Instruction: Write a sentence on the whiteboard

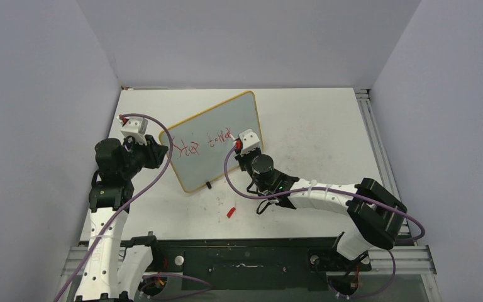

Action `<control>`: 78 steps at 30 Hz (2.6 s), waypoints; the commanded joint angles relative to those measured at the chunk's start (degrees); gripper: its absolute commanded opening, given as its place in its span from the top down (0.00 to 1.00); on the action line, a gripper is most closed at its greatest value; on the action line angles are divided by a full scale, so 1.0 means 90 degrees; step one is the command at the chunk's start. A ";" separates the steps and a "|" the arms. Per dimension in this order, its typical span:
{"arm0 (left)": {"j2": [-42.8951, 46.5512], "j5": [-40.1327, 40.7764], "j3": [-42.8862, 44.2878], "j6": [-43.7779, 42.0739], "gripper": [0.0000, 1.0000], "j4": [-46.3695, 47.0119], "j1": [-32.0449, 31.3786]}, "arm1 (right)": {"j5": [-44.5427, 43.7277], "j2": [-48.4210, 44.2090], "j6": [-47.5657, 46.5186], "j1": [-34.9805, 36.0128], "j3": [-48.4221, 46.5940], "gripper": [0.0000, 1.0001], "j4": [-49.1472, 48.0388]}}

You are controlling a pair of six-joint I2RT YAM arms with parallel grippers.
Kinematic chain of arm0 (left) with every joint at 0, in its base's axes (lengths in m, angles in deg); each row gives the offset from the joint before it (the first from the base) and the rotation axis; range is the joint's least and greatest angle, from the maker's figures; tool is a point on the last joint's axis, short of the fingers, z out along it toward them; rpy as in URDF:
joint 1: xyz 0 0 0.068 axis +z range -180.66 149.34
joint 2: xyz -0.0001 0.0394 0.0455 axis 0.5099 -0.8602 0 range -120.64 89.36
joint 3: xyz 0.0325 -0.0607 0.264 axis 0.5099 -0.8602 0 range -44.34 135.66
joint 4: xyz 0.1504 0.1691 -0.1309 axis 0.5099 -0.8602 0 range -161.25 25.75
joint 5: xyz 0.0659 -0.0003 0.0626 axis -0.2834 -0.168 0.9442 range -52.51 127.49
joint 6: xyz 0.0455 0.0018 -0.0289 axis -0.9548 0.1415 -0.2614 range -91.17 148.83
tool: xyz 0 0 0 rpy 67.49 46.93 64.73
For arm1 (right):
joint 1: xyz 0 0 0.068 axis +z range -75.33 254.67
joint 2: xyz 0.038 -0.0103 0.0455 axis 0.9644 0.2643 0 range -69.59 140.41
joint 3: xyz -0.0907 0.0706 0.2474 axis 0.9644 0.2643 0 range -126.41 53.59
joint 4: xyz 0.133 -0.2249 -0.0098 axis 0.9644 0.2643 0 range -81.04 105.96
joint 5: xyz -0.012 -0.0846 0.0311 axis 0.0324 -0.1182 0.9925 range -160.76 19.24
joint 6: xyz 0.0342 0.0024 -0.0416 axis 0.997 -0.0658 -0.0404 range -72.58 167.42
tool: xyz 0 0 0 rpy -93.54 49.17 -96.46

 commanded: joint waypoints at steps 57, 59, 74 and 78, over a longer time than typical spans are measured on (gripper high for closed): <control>0.0079 -0.0034 0.0037 0.0004 0.77 0.0143 -0.0023 | -0.0081 -0.0293 0.0086 -0.0161 0.0043 0.95 -0.0174; 0.0066 -0.0029 0.0039 0.0004 0.77 0.0150 -0.0023 | -0.0084 -0.0263 0.0086 -0.0173 0.0043 0.95 -0.0175; 0.0053 -0.0035 0.0034 0.0004 0.77 0.0149 -0.0013 | 0.0118 -0.0147 0.0014 -0.0220 -0.0083 0.95 -0.0291; 0.0055 -0.0011 0.0029 0.0004 0.77 0.0144 -0.0014 | 0.0235 -0.0140 -0.0047 -0.0212 -0.0058 0.95 -0.0289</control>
